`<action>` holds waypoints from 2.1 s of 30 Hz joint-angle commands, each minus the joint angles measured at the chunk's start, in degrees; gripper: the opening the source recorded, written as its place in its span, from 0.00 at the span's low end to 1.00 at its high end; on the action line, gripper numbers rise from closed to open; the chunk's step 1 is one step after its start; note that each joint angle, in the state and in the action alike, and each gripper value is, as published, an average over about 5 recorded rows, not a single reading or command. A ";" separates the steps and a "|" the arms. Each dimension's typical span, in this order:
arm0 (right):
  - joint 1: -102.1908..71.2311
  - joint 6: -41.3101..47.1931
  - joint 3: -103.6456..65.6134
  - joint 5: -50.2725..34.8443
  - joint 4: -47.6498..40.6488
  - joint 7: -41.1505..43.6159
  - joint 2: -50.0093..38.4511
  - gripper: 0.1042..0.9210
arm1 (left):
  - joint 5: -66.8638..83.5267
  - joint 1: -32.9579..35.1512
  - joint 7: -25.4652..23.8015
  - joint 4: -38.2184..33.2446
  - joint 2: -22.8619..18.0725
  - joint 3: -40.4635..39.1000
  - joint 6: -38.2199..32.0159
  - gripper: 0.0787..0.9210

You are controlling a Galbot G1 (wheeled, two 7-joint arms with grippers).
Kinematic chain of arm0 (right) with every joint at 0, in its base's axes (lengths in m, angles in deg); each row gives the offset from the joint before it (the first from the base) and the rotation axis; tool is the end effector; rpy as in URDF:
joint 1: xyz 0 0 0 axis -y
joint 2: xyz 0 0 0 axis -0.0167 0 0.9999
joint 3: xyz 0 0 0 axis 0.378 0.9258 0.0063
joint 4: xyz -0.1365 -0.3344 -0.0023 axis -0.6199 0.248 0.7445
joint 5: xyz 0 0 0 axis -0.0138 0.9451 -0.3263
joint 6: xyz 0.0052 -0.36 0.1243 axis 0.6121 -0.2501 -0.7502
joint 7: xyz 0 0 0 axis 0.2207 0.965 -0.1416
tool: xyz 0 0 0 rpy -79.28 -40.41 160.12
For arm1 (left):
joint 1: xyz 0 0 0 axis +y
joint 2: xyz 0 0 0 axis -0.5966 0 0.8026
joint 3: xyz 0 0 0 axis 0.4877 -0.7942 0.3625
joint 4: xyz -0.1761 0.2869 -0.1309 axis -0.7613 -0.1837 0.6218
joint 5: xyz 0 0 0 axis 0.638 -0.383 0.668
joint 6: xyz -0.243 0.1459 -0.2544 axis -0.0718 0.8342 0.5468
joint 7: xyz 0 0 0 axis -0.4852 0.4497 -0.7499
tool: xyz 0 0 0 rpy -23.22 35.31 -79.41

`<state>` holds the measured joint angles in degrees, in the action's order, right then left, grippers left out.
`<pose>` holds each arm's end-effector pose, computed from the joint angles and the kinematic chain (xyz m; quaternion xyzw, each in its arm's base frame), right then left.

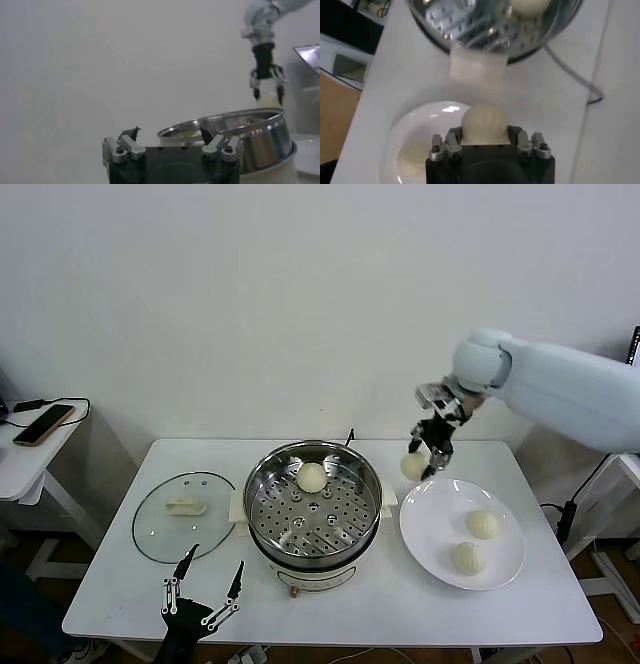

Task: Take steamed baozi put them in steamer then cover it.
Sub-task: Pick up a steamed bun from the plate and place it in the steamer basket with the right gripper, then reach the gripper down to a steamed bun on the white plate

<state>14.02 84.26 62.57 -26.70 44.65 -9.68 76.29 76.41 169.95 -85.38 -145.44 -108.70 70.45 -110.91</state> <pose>0.5907 0.0045 0.0184 0.6013 -0.4642 0.5610 0.3289 0.1173 0.0541 -0.3806 0.1382 0.9806 0.0899 0.1059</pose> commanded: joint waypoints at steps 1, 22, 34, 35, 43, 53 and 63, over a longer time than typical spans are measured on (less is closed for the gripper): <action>11.55 2.87 5.04 -9.63 4.68 0.69 7.62 0.64 | -0.01 -0.15 0.03 0.06 0.02 -0.27 -0.02 0.88; -3.80 10.26 9.30 -19.19 -2.12 -21.12 28.42 0.62 | 0.18 -1.18 0.82 0.58 0.83 -0.68 -0.04 0.88; -7.90 11.50 9.30 -19.54 -4.67 -23.57 31.53 0.61 | 0.29 -1.61 0.90 1.41 0.82 -0.52 -0.23 0.88; -8.11 11.52 9.27 -19.53 -4.79 -23.63 31.60 0.61 | 0.30 -1.64 0.90 1.46 0.82 -0.51 -0.23 0.88; -8.99 11.61 9.21 -18.80 -5.14 -24.06 31.40 0.66 | 0.37 -1.72 1.00 1.47 0.86 -0.38 -0.18 0.88; -5.11 11.46 7.58 -16.05 -0.49 -22.37 25.70 0.88 | 0.37 -1.50 1.11 1.19 0.79 -0.09 0.04 0.88; 2.82 4.74 0.50 -3.52 8.03 -4.95 -0.80 0.88 | 0.18 -1.17 1.01 0.32 0.58 -0.02 0.47 0.88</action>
<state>12.76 92.31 66.45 -37.03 48.24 -23.91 90.30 76.62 168.77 -84.33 -144.93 -108.11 70.41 -110.50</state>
